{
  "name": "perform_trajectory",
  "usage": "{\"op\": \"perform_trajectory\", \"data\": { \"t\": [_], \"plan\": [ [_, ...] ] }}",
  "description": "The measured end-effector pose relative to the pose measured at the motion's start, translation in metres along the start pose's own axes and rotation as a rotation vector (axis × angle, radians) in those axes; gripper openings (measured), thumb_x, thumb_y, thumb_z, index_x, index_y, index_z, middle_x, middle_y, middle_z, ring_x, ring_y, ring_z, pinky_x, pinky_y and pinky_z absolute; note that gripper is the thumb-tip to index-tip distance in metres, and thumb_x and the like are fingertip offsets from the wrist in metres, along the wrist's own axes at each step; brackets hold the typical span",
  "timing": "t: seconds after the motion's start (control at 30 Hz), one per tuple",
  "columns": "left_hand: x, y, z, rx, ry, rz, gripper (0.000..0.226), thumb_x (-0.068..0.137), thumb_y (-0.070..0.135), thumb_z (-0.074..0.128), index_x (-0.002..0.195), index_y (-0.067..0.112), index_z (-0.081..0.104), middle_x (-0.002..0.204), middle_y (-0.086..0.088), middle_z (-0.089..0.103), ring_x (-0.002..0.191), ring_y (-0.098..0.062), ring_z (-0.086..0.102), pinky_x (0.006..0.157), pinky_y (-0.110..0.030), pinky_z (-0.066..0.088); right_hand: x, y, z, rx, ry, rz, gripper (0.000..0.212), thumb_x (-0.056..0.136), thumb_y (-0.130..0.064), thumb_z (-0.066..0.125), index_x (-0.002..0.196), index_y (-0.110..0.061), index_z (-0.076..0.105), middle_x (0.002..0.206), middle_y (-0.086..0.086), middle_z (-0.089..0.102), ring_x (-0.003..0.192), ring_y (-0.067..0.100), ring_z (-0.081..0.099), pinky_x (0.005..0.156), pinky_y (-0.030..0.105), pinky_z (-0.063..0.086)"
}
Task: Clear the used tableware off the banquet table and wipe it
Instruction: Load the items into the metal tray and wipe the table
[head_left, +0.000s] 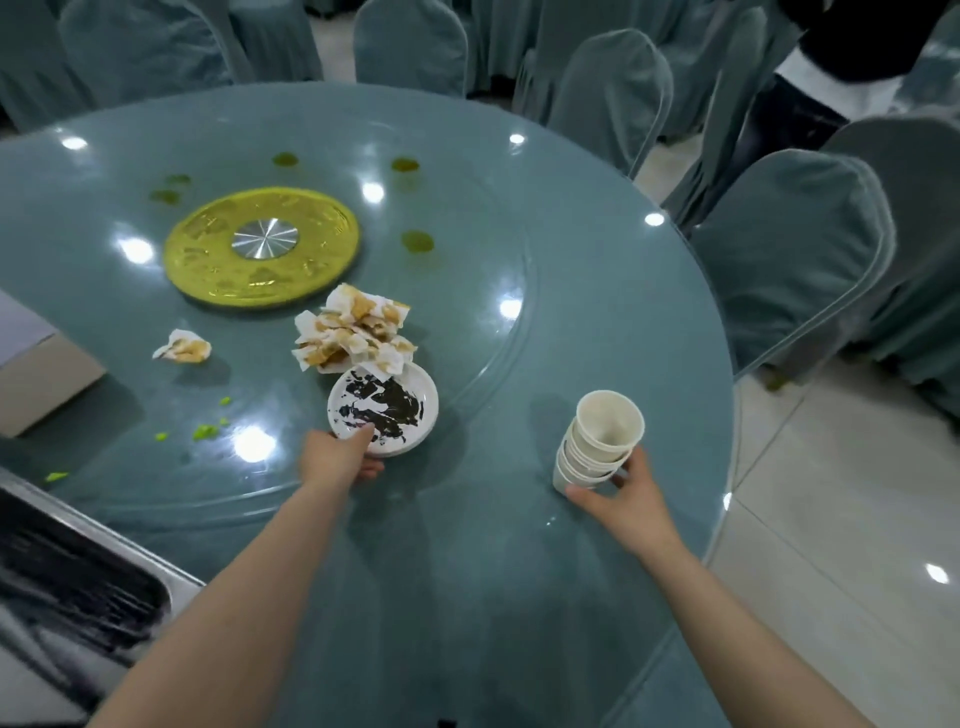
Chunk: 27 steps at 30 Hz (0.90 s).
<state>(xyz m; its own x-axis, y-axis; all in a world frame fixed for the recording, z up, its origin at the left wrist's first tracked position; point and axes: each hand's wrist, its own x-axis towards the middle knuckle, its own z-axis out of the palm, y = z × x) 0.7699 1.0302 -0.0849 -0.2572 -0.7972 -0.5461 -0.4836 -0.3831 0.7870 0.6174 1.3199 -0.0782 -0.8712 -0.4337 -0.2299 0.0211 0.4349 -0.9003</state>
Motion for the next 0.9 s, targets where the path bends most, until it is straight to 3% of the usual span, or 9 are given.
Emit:
{"op": "perform_trajectory", "data": {
  "t": [0.17,0.37,0.53,0.7,0.9],
  "plan": [
    [-0.003,-0.002,0.004,-0.098,-0.022,-0.01,0.021,0.09,0.008,0.058,0.106,0.006,0.045,0.07,-0.019,0.065,0.03,-0.01,0.052,0.032,-0.017,0.042,0.006,-0.012,0.011,0.081,0.06,-0.038,0.058,0.067,-0.004,0.083,0.107,-0.031,0.051,0.103,-0.018,0.062,0.092,-0.004,0.058,0.07,0.005,0.046],
    [-0.014,-0.011,-0.009,-0.111,-0.062,0.0,0.03,0.09,0.007,0.046,0.118,0.015,0.039,0.065,-0.016,0.069,0.034,-0.011,0.053,0.033,-0.018,0.038,0.008,-0.027,0.028,0.123,0.0,-0.054,0.053,0.066,-0.009,0.084,0.104,-0.033,0.056,0.102,-0.013,0.067,0.092,0.003,0.062,0.073,0.012,0.049],
    [-0.027,-0.021,-0.036,-0.13,-0.083,0.016,0.031,0.088,0.006,0.045,0.116,0.017,0.042,0.057,-0.014,0.068,0.033,-0.012,0.05,0.035,-0.019,0.038,0.012,-0.058,0.056,0.153,-0.119,-0.122,0.055,0.069,-0.006,0.082,0.111,-0.03,0.056,0.104,-0.013,0.067,0.093,0.003,0.063,0.072,0.011,0.049],
    [-0.041,-0.022,-0.087,-0.205,-0.02,0.068,0.031,0.088,0.004,0.045,0.115,0.021,0.044,0.055,-0.016,0.067,0.031,-0.012,0.048,0.032,-0.017,0.035,0.012,-0.098,0.098,0.157,-0.296,-0.231,0.05,0.068,-0.009,0.083,0.102,-0.034,0.057,0.092,-0.023,0.069,0.084,-0.008,0.063,0.068,0.009,0.049],
    [-0.065,-0.048,-0.169,-0.326,0.155,0.115,0.025,0.091,0.004,0.045,0.111,0.02,0.046,0.057,-0.019,0.066,0.032,-0.014,0.049,0.032,-0.017,0.035,-0.004,-0.129,0.178,0.208,-0.489,-0.286,0.055,0.066,-0.006,0.085,0.112,-0.018,0.059,0.101,-0.004,0.07,0.086,0.004,0.066,0.074,0.021,0.054]
  ]
}}
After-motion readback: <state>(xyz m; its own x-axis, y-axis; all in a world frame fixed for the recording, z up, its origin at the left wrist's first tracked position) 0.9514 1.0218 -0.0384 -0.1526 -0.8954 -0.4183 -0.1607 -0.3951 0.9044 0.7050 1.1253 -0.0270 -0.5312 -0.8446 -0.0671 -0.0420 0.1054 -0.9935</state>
